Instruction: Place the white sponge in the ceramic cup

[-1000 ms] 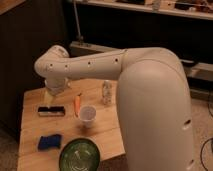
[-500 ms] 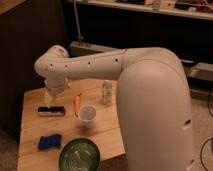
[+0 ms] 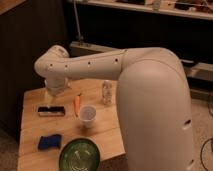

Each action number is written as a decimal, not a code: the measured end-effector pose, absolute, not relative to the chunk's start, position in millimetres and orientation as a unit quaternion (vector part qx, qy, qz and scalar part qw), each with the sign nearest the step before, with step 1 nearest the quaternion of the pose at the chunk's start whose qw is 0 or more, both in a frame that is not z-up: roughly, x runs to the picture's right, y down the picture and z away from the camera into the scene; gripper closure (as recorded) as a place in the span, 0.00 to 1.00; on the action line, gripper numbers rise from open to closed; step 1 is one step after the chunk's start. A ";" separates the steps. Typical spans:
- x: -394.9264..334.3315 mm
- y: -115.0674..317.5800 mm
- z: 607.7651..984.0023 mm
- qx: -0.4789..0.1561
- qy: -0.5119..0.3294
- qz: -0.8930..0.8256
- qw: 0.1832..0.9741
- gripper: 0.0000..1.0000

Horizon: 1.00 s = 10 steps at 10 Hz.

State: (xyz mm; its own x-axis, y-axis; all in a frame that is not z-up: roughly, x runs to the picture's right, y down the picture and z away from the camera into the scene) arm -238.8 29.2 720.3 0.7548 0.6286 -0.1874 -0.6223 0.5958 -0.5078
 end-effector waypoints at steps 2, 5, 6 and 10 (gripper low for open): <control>-238.8 29.2 720.3 -0.282 -0.006 0.350 0.893 0.20; -242.0 29.5 718.1 -0.281 -0.014 0.343 0.896 0.20; -247.5 30.9 715.3 -0.277 -0.029 0.324 0.904 0.20; -295.6 68.0 678.4 -0.257 -0.082 0.203 0.941 0.20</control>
